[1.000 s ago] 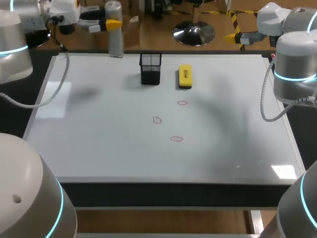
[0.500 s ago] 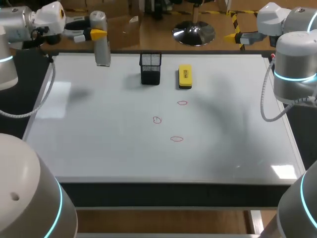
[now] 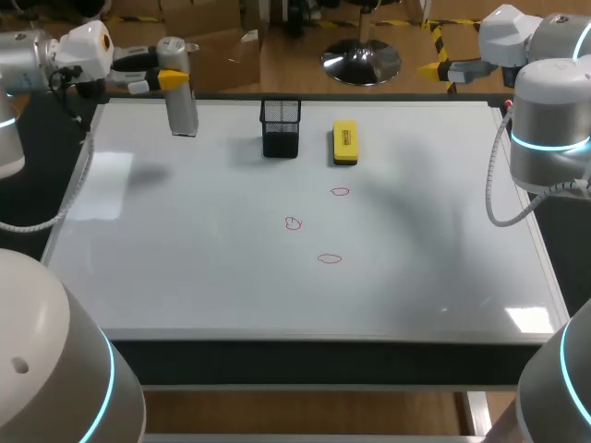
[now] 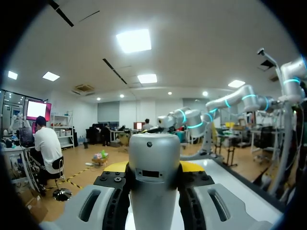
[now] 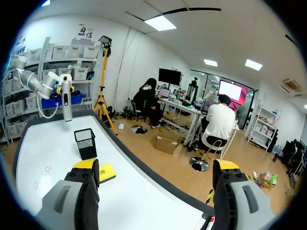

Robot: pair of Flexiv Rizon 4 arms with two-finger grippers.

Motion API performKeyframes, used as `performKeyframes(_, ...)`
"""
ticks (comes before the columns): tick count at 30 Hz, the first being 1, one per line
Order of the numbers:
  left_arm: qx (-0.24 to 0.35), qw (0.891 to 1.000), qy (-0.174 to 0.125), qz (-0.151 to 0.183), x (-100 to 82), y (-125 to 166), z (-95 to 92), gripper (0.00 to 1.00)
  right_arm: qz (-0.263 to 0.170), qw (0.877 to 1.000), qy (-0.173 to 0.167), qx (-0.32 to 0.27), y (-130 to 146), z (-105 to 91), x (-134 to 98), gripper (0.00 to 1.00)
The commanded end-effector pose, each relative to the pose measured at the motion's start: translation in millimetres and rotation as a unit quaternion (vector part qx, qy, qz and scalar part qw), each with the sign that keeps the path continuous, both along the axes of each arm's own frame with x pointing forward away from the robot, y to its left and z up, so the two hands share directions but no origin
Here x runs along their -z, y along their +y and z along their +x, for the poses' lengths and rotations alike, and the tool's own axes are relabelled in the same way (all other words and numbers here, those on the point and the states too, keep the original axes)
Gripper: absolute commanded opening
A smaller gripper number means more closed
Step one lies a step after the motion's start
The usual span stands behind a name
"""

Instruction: Pick up the inspection probe, press it on each red-marked spot on the whiteboard one by one, put down the probe, pick up the eraser, and wipe off all the red marks.

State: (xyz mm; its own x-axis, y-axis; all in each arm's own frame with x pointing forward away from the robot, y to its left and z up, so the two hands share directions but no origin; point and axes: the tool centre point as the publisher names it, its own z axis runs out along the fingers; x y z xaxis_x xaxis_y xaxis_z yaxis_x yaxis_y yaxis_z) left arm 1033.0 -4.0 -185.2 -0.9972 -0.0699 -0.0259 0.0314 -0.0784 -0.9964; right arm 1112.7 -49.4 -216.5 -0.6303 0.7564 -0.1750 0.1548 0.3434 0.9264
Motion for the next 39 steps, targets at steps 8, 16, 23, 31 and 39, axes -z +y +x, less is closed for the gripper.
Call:
performKeyframes(8, 0.004, 1.0, 0.0, -0.001, 0.1, 1, 3.2, 0.0, 0.0, 1.0, 0.0, 0.0, 0, 0.4, 0, 1.0)
performKeyframes(16, 0.004, 1.0, 0.0, -0.001, 0.1, 1, 3.2, 0.0, 0.0, 1.0, 0.0, 0.0, 0, 0.4, 0, 1.0)
performKeyframes(23, 0.004, 1.0, 0.0, -0.001, 0.1, 1, 3.2, 0.0, 0.0, 1.0, 0.0, 0.0, 0, 0.4, 0, 1.0)
performKeyframes(31, 0.004, 1.0, 0.0, -0.001, 0.1, 1, 3.2, 0.0, -0.124, 0.977, 0.081, -0.153, 4, -2.5, 6, 1.0)
performKeyframes(39, 0.004, 1.0, 0.0, -0.001, 0.1, 1, 3.2, 0.0, -0.275, 0.898, 0.156, -0.305, 27, -4.8, 9, 1.0)
